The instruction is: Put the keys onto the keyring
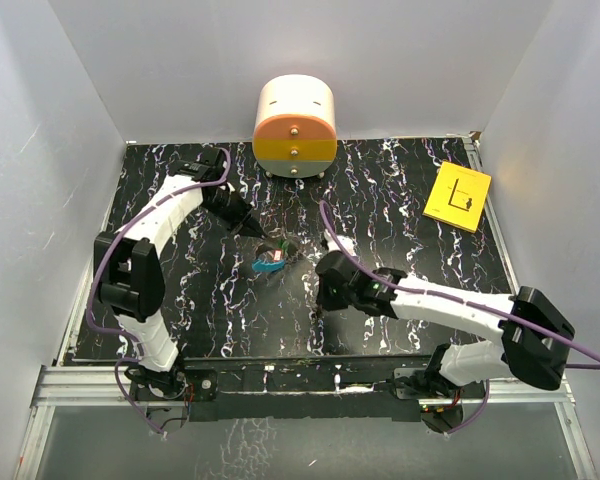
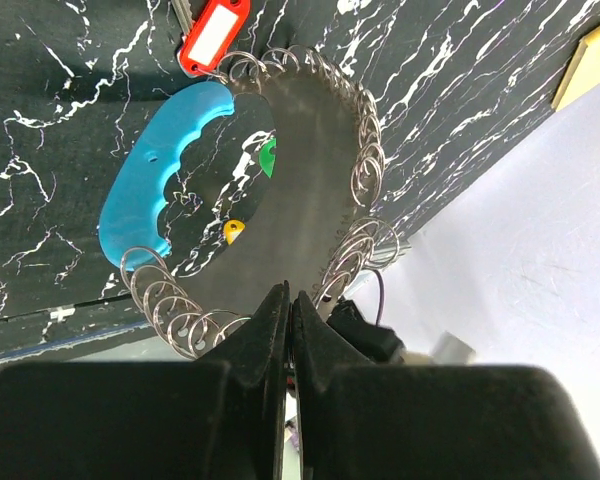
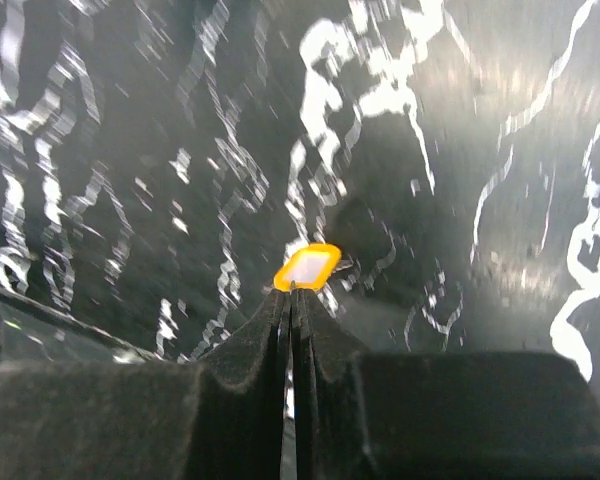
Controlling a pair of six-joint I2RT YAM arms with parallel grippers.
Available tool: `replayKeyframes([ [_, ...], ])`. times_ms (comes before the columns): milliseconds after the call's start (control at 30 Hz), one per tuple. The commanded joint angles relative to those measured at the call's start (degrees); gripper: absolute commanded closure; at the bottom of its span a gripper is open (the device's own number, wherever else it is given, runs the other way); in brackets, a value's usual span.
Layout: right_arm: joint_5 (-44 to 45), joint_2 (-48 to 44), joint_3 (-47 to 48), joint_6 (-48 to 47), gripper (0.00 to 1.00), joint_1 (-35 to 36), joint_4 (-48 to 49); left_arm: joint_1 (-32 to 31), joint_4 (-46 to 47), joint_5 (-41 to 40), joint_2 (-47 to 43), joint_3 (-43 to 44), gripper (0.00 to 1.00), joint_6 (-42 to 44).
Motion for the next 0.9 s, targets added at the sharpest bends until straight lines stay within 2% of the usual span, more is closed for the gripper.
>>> replayKeyframes([
  [0,-8.41,-0.34,-3.77,9.18,0.92,0.07,1.73,0.92,0.13,0.14,-3.96,-0.91,1.0,-3.29],
  [167,-9.3,3.17,-2.33,9.58,0.91,0.07,0.55,1.57,1.05,0.8,-5.08,-2.8,1.0,-4.37],
  [300,-6.99,4.95,-0.03,8.2,0.75,-0.02,0.13,1.87,1.73,1.09,-5.81,-4.43,1.0,-4.88],
  [367,-5.6,5.27,1.24,6.83,0.59,-0.02,0.11,2.13,1.86,1.3,-5.81,-4.72,1.0,-5.02],
  [400,-4.74,5.12,1.88,6.54,0.54,-0.02,0.12,2.24,1.87,1.44,-5.79,-4.74,1.0,-5.02],
  [467,-2.26,4.26,3.38,3.95,0.5,-0.06,-0.06,2.39,1.82,1.64,-5.82,-4.79,1.0,-5.09],
  [567,1.6,1.7,5.59,-0.74,0.49,-0.03,0.73,2.48,1.82,1.98,-5.76,-5.18,1.0,-5.25],
  [667,1.8,-2.75,5.88,-10.45,0.5,0.02,7.56,2.51,1.82,3.06,-5.43,-5.65,1.0,-5.56],
  [867,-2.71,-6.47,1.43,-33.11,0.63,0.07,32.88,2.51,2.04,5.98,-4.77,-6.38,1.0,-6.63],
])
